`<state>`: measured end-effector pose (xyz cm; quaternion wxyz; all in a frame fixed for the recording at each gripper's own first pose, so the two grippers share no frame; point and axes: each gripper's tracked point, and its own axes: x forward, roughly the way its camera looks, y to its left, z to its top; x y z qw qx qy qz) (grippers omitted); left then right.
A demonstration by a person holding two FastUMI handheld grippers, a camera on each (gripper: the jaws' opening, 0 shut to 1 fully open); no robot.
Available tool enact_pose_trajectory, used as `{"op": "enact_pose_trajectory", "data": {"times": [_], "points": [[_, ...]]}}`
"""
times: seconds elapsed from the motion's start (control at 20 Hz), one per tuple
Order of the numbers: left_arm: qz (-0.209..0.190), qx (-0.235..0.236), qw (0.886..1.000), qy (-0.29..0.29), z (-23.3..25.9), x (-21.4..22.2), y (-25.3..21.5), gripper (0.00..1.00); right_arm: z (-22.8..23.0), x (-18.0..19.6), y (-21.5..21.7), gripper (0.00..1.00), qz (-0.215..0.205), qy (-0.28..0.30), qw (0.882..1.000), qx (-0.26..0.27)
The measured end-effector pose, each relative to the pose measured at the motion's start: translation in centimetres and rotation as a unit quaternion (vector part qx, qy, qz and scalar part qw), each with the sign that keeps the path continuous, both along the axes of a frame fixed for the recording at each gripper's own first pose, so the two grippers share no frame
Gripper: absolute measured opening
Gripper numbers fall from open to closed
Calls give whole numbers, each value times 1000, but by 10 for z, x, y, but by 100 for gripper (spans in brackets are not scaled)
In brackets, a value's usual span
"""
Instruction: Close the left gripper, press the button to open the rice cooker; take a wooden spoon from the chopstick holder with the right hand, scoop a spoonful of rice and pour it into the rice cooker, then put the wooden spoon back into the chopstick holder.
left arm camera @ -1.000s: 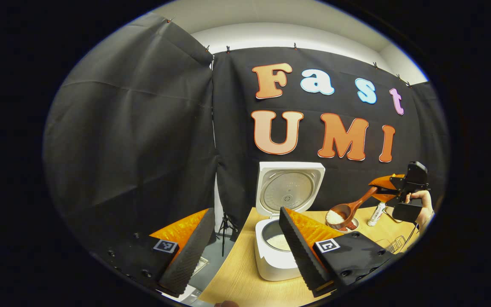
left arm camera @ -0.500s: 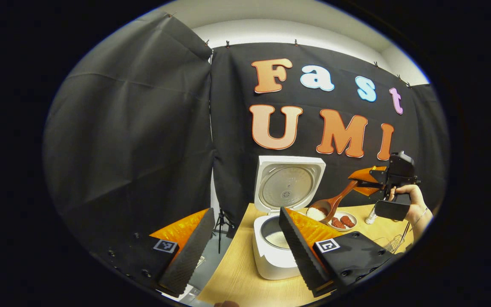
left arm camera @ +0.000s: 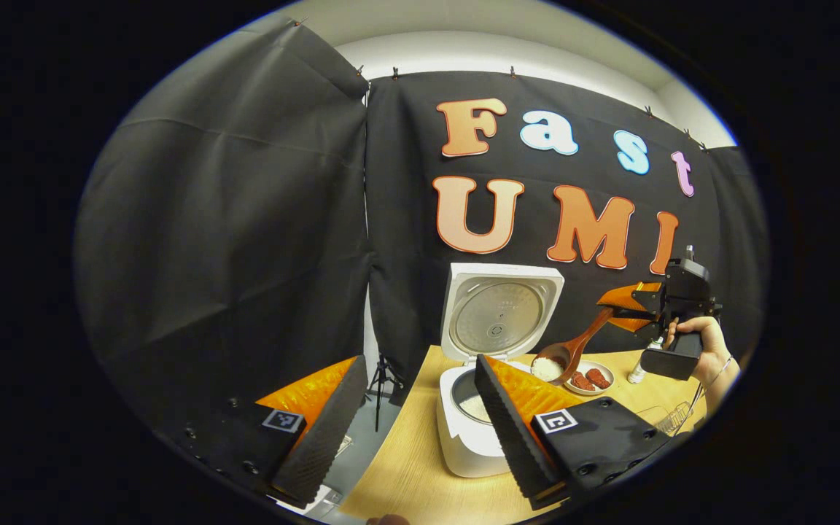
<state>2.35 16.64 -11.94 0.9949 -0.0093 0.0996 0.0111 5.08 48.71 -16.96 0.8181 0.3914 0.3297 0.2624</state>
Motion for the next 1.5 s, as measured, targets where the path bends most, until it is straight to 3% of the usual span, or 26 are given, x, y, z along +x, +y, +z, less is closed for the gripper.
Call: {"op": "enact_pose_trajectory", "data": {"times": [0.3, 0.6, 0.85, 1.3, 1.5], "points": [[3, 3, 1000, 2, -2, -1, 1, 99, 15, -6, 18, 14, 29, -59, 997, -36], [10, 1, 1000, 8, -7, -1, 3, 100, 32, -19, 45, 14, 73, -128, 987, -72], [15, 1, 1000, 10, -10, -1, 7, 99, 37, -32, 63, 14, 109, -189, 968, -123], [18, 1, 1000, 15, -14, -3, 9, 100, 40, -57, 87, 14, 167, -291, 920, -203], [23, 4, 1000, 18, -17, -9, 14, 100, 39, -69, 95, 13, 187, -303, 913, -198]]}}
